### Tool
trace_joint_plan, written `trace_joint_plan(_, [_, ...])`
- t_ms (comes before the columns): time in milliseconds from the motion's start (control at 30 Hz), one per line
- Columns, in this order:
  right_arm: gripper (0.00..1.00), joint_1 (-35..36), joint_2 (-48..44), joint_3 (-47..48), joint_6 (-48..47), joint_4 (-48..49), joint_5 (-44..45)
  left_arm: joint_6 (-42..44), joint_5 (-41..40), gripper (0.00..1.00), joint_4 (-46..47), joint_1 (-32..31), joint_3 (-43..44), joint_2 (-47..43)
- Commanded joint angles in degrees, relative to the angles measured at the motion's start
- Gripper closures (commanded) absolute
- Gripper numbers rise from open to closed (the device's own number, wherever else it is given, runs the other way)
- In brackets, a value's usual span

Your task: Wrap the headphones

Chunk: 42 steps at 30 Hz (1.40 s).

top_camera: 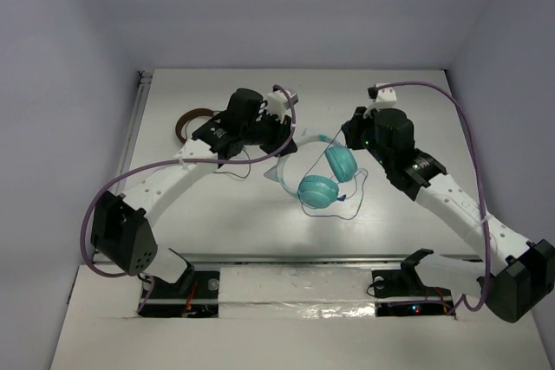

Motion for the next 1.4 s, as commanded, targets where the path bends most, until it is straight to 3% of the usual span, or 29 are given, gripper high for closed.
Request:
trace_joint_plan(0, [0.87,-2.6,-2.6,-1.3,1.0,8.2,-11.6,-2.3,4.0,1.0,6.2,0.9,0.2,-4.4])
trace_joint_plan(233, [0.79,-11.5,-3.8,-5.3,6.3,17.7,-34.2,-4.5,11.7,1.0,10.6,3.7,-1.3,-5.2])
trace_joint_plan(433, [0.77,-12.5,-4.4,-13.5,11.7,30.3,-42.7,-6.9,10.1,1.0,11.0,5.0,2.3,-5.9])
trace_joint_plan(500, [0.76,-12.5,-3.4,-14.8,12.5,33.3,-43.4,-7.3,9.3,1.0,10.4,5.0,4.1,-5.7])
trace_joint_plan(633, [0.58,-12.5,-0.6,-17.8,12.9,39.2,-45.0,-7.6,5.7,1.0,8.8,5.0,6.8,-5.4])
trace_joint_plan(733, [0.5,-12.5,1.4,-19.2,13.6,42.0,-45.3,-8.3,3.6,1.0,7.8,5.0,9.5,-5.5])
trace_joint_plan(933, [0.48,-12.5,4.8,-23.6,17.2,49.8,-44.1,-9.9,-1.8,1.0,4.4,5.5,17.7,-4.6])
trace_joint_plan(1100, [0.46,-12.5,8.4,-26.8,22.1,59.7,-46.2,-12.8,-0.9,1.0,5.2,6.5,21.7,-3.2])
trace_joint_plan(1367, [0.43,-12.5,17.3,-26.5,22.6,64.5,-46.3,-15.5,0.0,1.0,5.2,7.6,27.9,-1.3])
